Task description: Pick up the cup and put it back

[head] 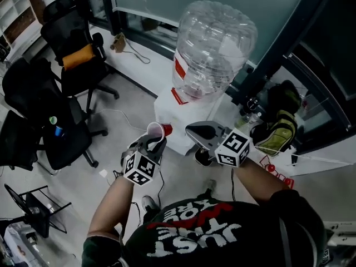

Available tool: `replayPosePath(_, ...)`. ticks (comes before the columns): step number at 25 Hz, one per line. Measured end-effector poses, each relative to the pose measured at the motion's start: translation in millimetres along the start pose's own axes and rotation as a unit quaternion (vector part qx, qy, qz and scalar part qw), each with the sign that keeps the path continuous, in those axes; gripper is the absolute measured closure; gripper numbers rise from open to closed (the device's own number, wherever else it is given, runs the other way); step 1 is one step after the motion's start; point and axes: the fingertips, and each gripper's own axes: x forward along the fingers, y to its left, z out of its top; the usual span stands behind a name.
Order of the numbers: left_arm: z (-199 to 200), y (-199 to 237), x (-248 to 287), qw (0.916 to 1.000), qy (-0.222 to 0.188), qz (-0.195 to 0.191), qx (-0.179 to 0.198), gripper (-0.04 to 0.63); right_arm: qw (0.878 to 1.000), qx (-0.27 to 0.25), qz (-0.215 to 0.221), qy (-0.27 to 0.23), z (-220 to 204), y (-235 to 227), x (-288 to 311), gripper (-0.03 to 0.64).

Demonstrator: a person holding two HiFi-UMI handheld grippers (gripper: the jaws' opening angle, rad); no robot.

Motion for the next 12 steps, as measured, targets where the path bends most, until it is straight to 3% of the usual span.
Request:
replayPosePath(8,-202,-37,126,0.9987,0.034,-0.032,-0.022,0.572,0.998,0.008,0.058,0.02,-190,-9,121,0.583)
replayPosePath(12,-295,-65,191,0.9978,0.041,-0.046,-0.023,0.572,0.998,0.019,0.057,0.026,-302,-19,161,0.583)
